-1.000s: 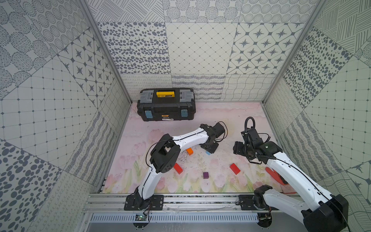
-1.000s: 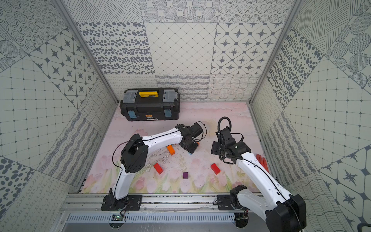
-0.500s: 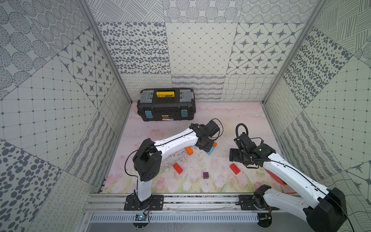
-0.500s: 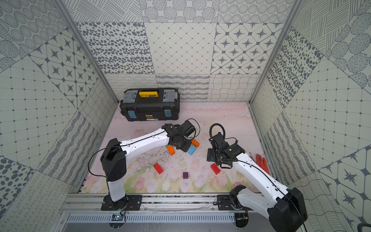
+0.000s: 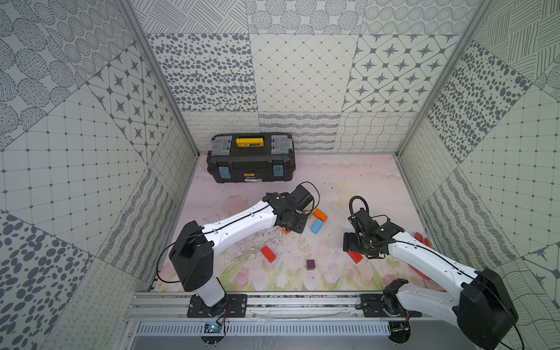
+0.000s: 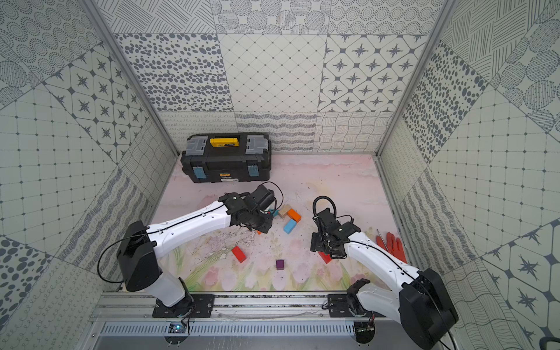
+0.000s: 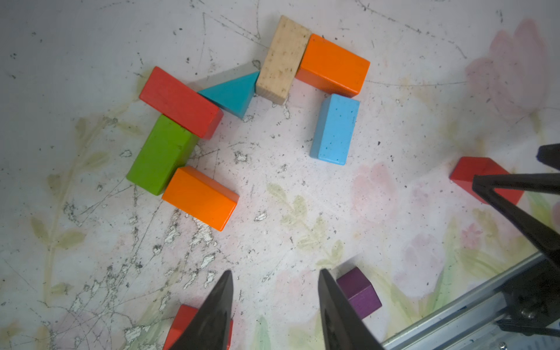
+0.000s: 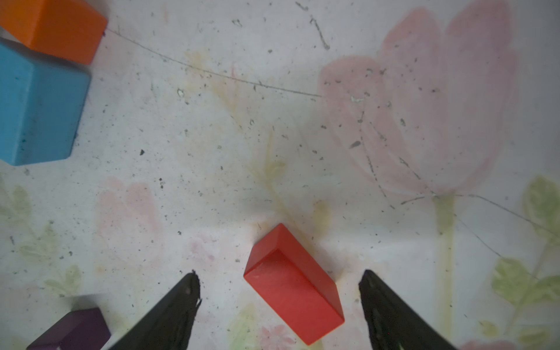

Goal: Assemble a heart with building blocks
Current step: Pick up the building block from the center of the board.

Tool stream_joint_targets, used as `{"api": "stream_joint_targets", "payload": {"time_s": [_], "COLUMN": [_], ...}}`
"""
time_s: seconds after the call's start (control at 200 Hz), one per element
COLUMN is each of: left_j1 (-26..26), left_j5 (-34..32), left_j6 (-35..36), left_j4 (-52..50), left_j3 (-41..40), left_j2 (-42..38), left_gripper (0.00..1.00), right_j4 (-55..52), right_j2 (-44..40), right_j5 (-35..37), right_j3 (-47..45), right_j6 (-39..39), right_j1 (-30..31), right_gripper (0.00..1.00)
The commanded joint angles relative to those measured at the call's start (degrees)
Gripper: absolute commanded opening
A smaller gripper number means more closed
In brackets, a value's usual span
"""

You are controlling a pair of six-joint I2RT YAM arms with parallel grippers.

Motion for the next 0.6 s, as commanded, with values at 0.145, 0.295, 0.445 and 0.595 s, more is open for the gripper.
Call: {"api": "stream_joint_targets", "payload": {"time_s": [0.145,0.295,0.445,0.595], "left_j1": [6.12,7.29,7.59,7.89], "left_j5": [2.24,1.84,1.92,1.73], "left_j6": [-6.59,-6.81,-7.36,-7.98], "left_j4": [4.9,4.46,4.2,5.16], "left_j3": [-7.63,-8.73,-9.55,-12.11], "left_j2": [-10.78,-13.26,-14.35,-15.63], "left_gripper": [0.48,0.49,0.49,0.49], "right_j4": [4.73,5.52,6.18,5.72], "right_j2": [-0.36,-0.25,-0.37,1.83], "right_j5": [-6.0,-8.22,-9.5,-8.63], "right_j3": [-2.73,-3.4,-2.67,-0.34], "right_j6": [-0.45,-0.25,0.06,-0.2], "right_j1": [-0.71,-0.42,1.16,3.28], "right_gripper": [0.82,0.79,0.76,0.74]}}
